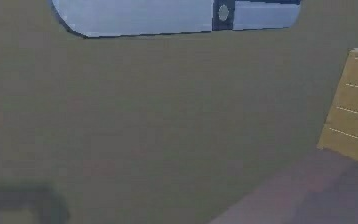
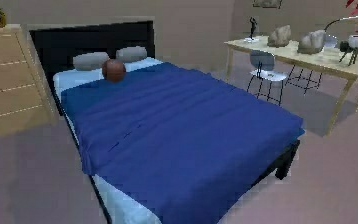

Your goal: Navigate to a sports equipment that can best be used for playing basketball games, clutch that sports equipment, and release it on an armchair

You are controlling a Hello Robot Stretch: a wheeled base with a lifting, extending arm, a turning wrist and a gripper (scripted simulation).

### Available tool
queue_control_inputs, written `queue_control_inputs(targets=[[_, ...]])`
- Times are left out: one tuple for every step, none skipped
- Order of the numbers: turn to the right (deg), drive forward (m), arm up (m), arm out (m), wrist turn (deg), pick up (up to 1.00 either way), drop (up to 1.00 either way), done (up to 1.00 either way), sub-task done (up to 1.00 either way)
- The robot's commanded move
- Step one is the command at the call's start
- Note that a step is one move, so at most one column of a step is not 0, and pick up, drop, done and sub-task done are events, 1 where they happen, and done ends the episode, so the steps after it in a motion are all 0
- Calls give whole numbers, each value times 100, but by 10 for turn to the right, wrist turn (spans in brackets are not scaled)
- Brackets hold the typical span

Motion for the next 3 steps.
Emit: queue_control_inputs(targets=[[60, 0, 0, 0, 0, 0, 0, 0, 0], [0, 40, 0, 0, 0, 0, 0, 0, 0], [450, 0, 0, 0, 0, 0, 0, 0, 0]])
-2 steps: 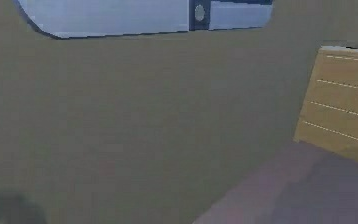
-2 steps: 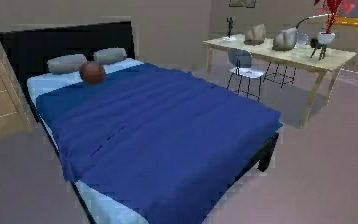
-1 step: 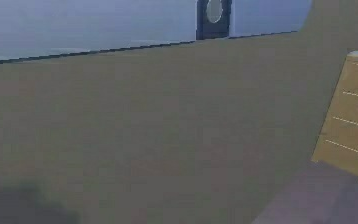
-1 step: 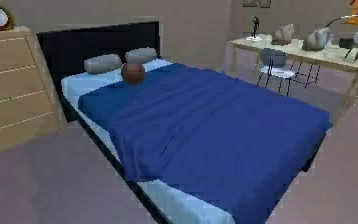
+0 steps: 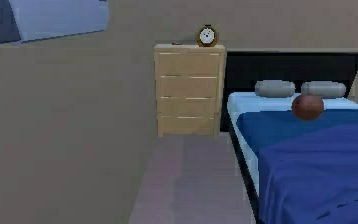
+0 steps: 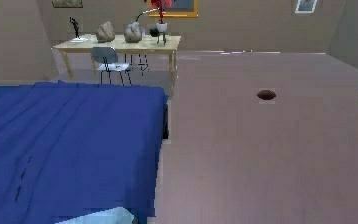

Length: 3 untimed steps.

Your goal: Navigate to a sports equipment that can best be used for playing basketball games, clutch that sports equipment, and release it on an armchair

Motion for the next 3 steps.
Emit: queue_control_inputs(targets=[[30, 0, 0, 0, 0, 0, 0, 0, 0], [0, 100, 0, 0, 0, 0, 0, 0, 0], [60, 0, 0, 0, 0, 0, 0, 0, 0]])
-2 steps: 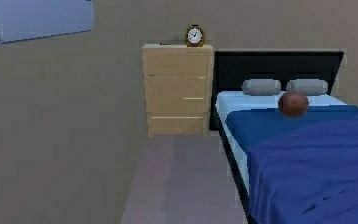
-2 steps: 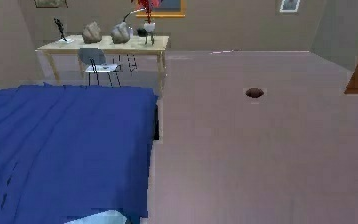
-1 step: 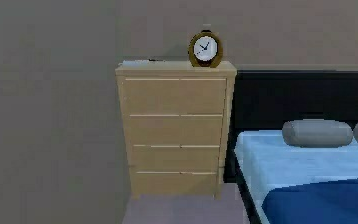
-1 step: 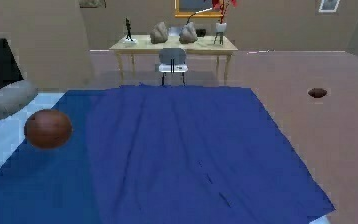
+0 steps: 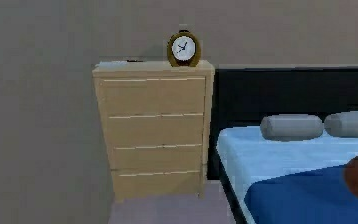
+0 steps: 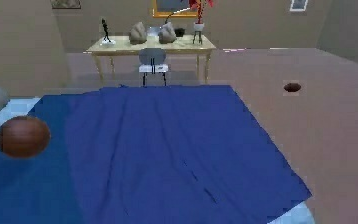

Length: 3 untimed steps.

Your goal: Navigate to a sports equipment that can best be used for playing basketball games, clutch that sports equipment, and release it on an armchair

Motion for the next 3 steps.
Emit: queue_control_inputs(targets=[[0, 35, 0, 0, 0, 0, 0, 0, 0], [-240, 0, 0, 0, 0, 0, 0, 0, 0], [450, 0, 0, 0, 0, 0, 0, 0, 0]])
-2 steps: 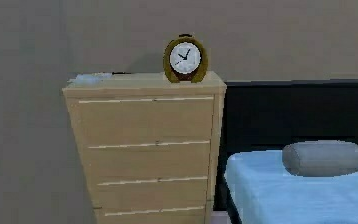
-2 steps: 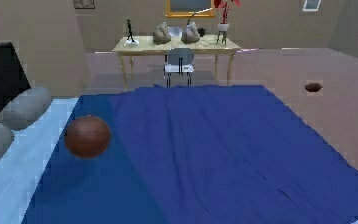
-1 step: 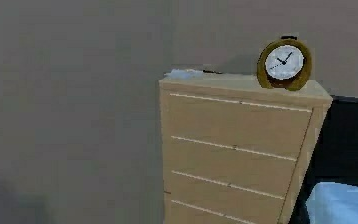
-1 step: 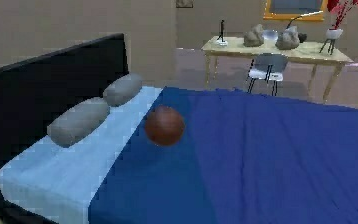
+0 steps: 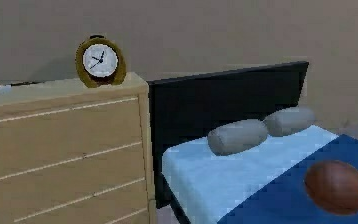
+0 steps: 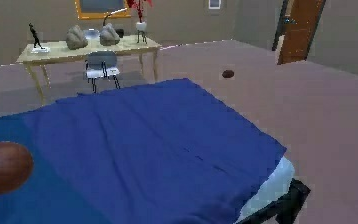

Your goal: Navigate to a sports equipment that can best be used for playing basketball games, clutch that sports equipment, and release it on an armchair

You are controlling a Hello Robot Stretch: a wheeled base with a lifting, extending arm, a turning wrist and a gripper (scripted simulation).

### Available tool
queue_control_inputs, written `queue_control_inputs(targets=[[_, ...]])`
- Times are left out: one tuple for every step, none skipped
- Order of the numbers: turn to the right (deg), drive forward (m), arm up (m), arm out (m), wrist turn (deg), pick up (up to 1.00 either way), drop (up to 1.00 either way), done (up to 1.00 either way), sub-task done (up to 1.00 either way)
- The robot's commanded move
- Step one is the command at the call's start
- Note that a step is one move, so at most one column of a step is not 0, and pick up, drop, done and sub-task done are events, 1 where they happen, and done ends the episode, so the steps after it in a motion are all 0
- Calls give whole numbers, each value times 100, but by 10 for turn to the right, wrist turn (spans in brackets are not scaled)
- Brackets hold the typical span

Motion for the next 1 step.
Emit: queue_control_inputs(targets=[[360, 0, 0, 0, 0, 0, 0, 0, 0]])
